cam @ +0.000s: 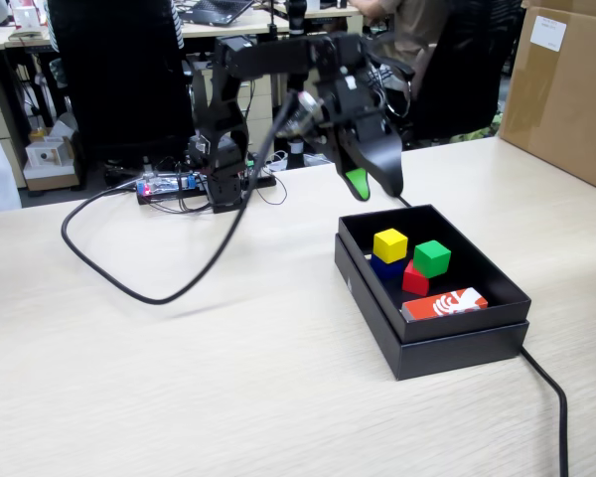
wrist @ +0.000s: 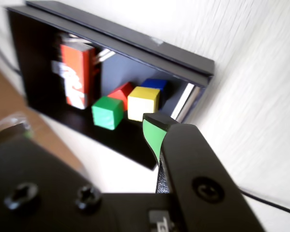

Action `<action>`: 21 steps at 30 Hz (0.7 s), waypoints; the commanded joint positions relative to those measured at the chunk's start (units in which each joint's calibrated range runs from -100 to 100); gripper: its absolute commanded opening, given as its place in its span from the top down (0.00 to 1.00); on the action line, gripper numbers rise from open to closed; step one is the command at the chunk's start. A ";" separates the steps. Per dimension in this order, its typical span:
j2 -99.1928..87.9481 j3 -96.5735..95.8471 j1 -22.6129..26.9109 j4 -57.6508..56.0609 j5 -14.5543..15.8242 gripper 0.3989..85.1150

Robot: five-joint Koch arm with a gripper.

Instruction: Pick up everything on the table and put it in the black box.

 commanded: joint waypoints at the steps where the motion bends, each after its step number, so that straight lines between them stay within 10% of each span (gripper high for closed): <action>1: -15.14 -0.39 -2.10 0.00 -2.15 0.42; 10: -39.81 -17.07 -8.99 0.69 -3.86 0.42; 21: -67.92 -62.68 -13.53 27.21 -6.01 0.39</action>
